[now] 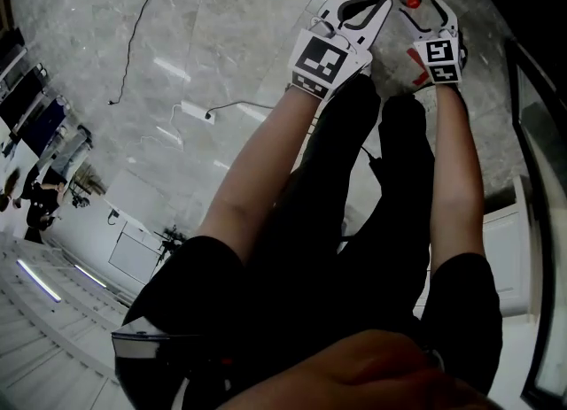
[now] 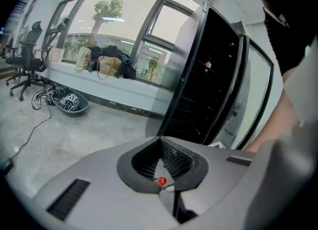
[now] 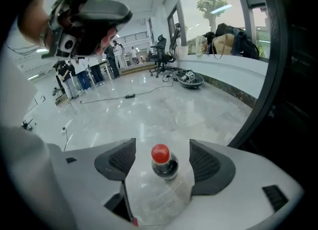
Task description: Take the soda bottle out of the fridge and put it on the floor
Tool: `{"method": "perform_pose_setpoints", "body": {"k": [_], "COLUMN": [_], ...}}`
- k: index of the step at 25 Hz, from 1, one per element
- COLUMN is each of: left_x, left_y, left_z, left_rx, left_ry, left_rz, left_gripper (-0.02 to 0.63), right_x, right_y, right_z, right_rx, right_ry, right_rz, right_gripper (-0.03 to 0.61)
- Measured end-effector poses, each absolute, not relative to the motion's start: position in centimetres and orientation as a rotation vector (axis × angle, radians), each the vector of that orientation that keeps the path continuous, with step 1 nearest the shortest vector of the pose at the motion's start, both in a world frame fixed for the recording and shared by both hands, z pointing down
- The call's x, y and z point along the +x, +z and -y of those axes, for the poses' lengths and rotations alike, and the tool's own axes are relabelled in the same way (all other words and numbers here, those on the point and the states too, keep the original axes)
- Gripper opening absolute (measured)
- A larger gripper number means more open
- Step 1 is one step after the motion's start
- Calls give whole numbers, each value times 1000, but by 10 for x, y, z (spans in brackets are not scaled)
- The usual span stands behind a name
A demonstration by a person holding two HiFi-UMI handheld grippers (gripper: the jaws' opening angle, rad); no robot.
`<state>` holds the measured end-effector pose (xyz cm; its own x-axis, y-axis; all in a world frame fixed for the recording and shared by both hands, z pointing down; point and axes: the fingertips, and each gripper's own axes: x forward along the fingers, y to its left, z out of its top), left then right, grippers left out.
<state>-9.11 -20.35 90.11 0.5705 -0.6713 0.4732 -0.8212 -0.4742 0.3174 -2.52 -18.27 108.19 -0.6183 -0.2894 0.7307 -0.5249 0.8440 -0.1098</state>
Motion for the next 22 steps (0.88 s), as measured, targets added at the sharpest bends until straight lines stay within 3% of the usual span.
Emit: {"method": "perform_pose_setpoints", "body": {"k": [8,15,17,22], "left_x": [-90,-74,-72,-52], "left_y": [743,584,542,447], "left_z": [194,152,141,122], "left_rx": [2365,2570,2598,2708], "left_ry": [269,275,266,193], "left_rz": [1204,1089,1041,892], "left_gripper": [0,2,0,2], "right_x": [-16,-25,-21,-2], "right_y": [848,606,548,441], "right_z": [167,134,130,123], "right_rx": [680,653,706,844], "right_ry": [558,564,500,437], "right_rz": [2511,2797,2820,2862], "right_gripper": [314,117,30,12]}}
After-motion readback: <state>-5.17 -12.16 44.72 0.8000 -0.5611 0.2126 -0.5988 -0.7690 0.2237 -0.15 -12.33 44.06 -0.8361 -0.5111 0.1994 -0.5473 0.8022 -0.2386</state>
